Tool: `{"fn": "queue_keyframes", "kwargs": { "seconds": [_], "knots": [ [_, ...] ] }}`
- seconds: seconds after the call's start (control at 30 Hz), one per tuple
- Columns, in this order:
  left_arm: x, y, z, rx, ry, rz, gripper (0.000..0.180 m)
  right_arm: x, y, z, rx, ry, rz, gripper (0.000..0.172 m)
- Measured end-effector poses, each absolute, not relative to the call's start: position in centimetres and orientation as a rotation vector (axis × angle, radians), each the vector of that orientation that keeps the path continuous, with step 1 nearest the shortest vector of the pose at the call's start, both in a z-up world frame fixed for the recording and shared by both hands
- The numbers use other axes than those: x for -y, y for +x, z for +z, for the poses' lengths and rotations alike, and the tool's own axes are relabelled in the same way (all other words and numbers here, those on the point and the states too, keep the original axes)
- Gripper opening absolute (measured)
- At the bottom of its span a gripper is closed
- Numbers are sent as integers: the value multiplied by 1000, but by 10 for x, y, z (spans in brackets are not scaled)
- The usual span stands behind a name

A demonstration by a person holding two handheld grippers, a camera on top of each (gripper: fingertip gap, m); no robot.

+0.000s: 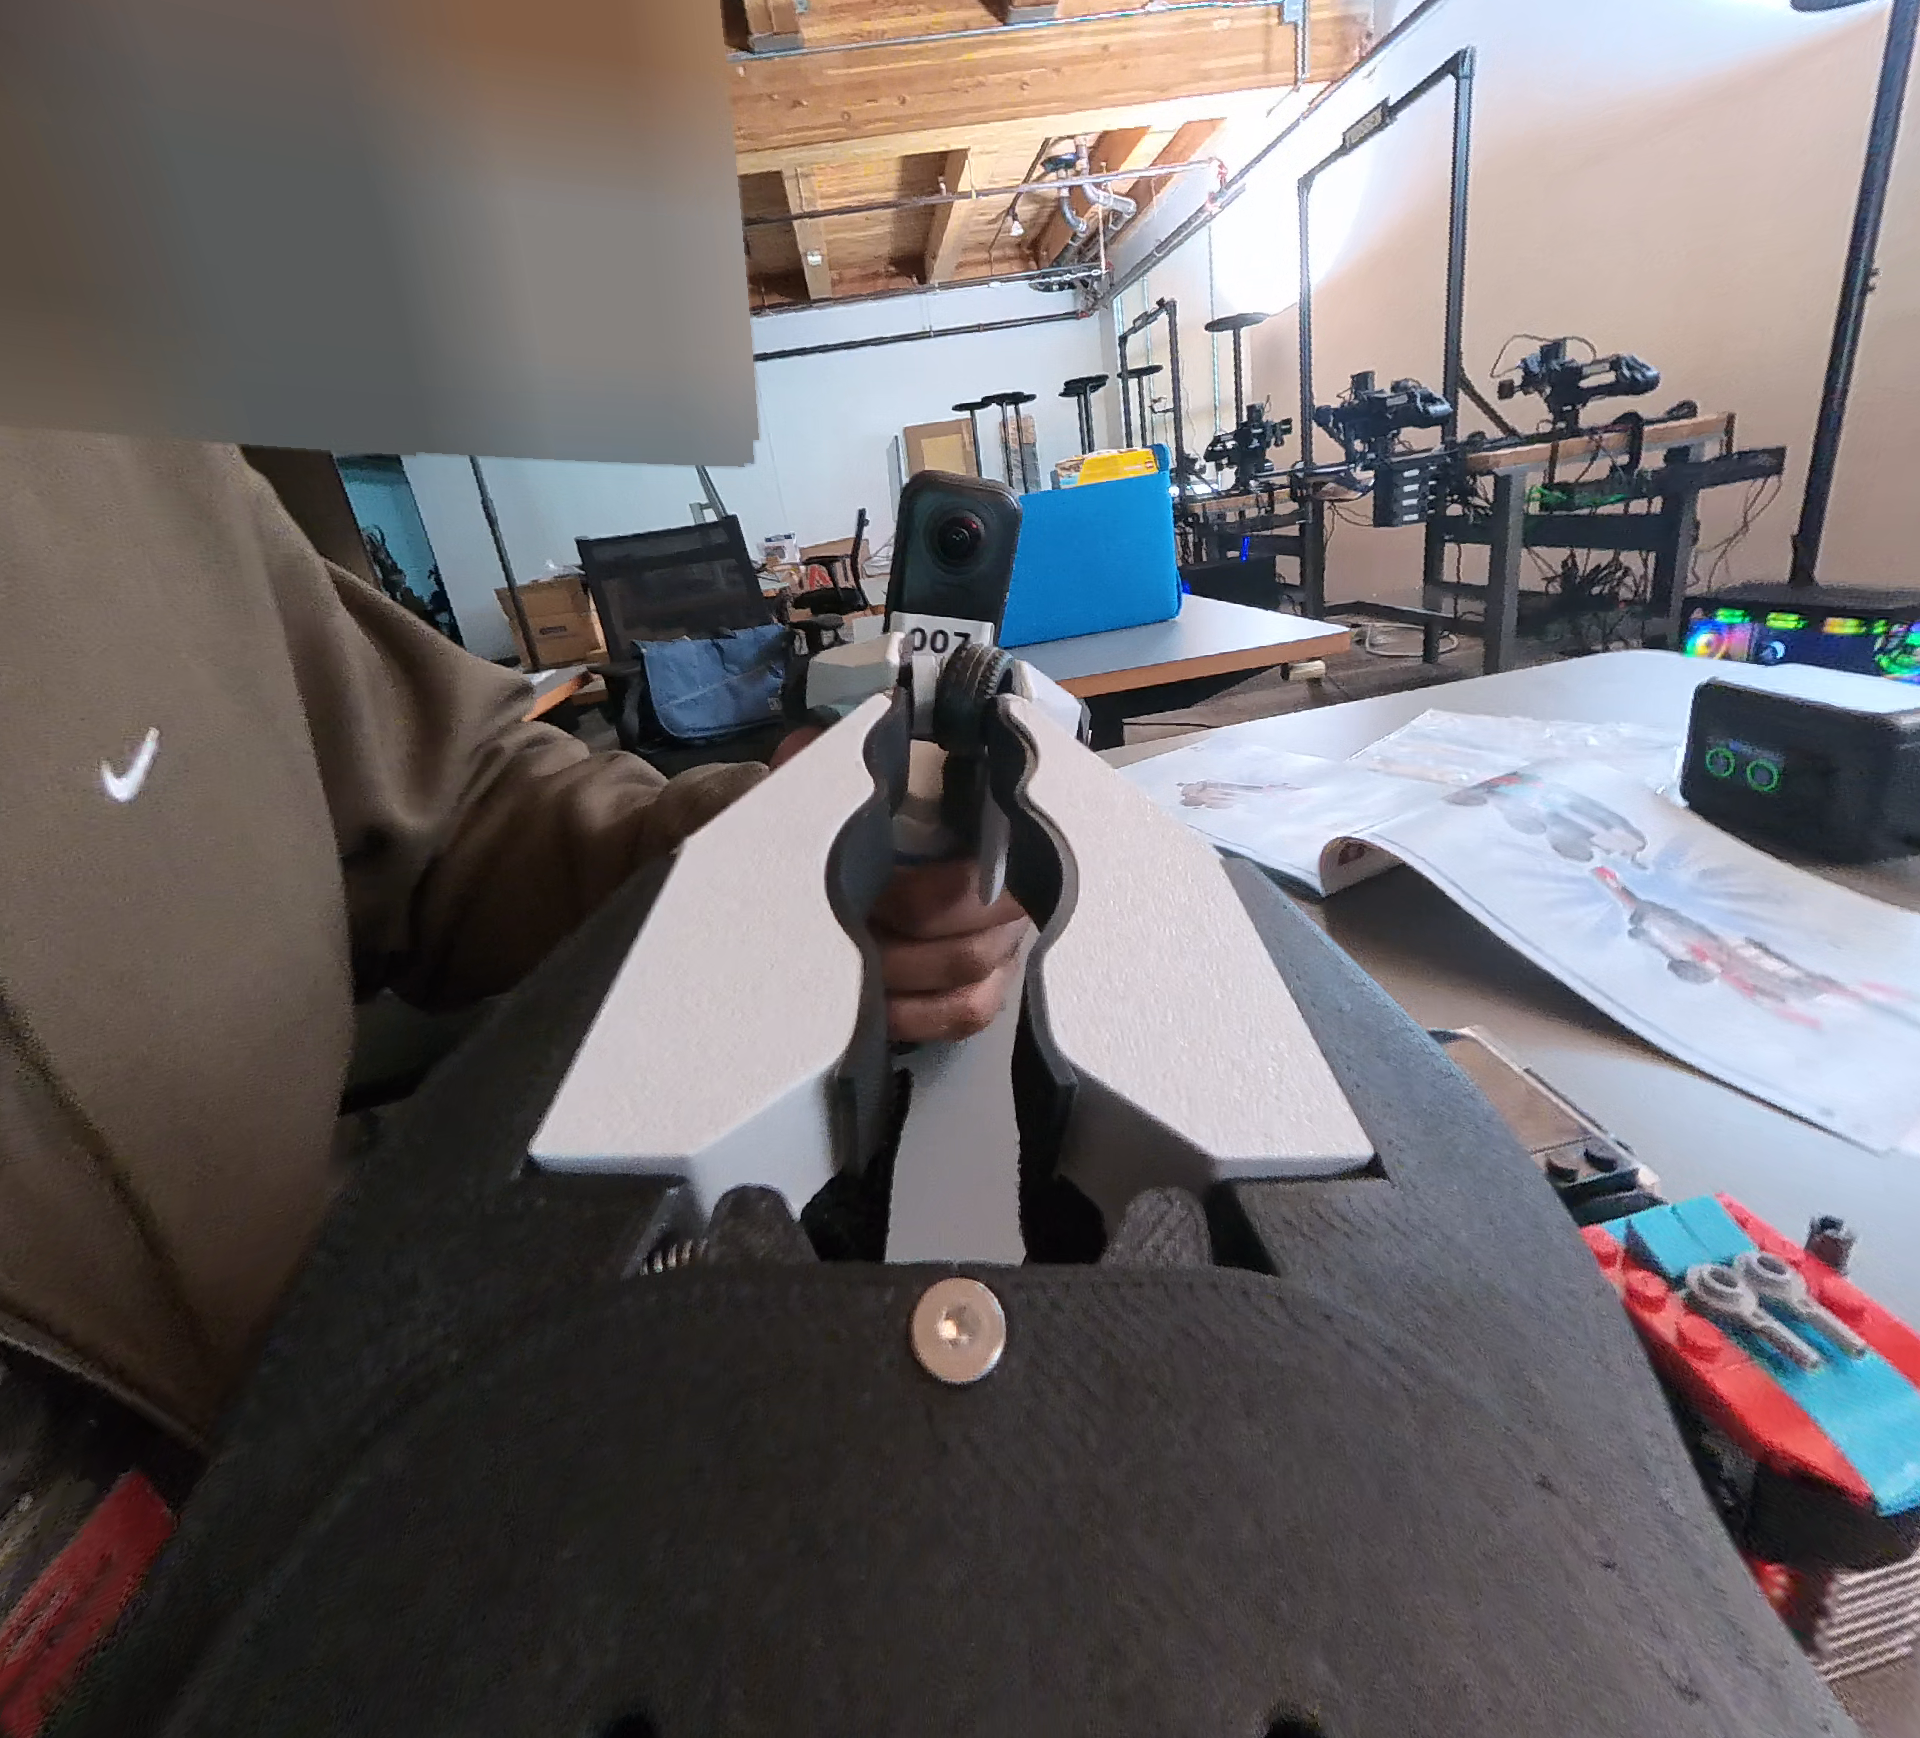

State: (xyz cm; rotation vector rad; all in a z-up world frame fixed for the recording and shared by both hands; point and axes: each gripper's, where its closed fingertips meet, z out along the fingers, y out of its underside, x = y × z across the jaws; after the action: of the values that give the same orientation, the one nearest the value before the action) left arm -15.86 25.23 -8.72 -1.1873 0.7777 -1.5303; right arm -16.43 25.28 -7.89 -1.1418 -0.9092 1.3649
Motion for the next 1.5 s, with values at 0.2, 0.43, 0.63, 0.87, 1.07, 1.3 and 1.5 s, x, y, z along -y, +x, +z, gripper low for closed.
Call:
{"fn": "queue_keyframes", "kwargs": {
  "seconds": [0.2, 0.43, 0.63, 0.87, 1.07, 1.3, 1.5],
  "knots": [
    [-253, -156, -87, -779, -1198, -1533, 27, -254, -161, -80, 875, -1172, 1433, 14],
    [-250, -151, -87, -765, -1208, -1662, 26, -254, -159, -82, 853, -1172, 1474, 14],
    [-249, -150, -87, -757, -1216, -1723, 26, -249, -158, -87, 867, -1184, 1512, 14],
    [-252, -150, -89, -760, -1218, -1656, 21, -249, -160, -90, 865, -1205, 1512, 13],
    [-255, -153, -91, -781, -1230, -1542, 21, -252, -162, -93, 876, -1227, 1452, 15],
    [-259, -160, -89, -764, -1236, -1510, 22, -260, -161, -96, 851, -1269, 1425, 25],
    [-256, -156, -98, -841, -1273, -1449, 21, -259, -161, -95, 868, -1264, 1435, 27]
  ]
}}
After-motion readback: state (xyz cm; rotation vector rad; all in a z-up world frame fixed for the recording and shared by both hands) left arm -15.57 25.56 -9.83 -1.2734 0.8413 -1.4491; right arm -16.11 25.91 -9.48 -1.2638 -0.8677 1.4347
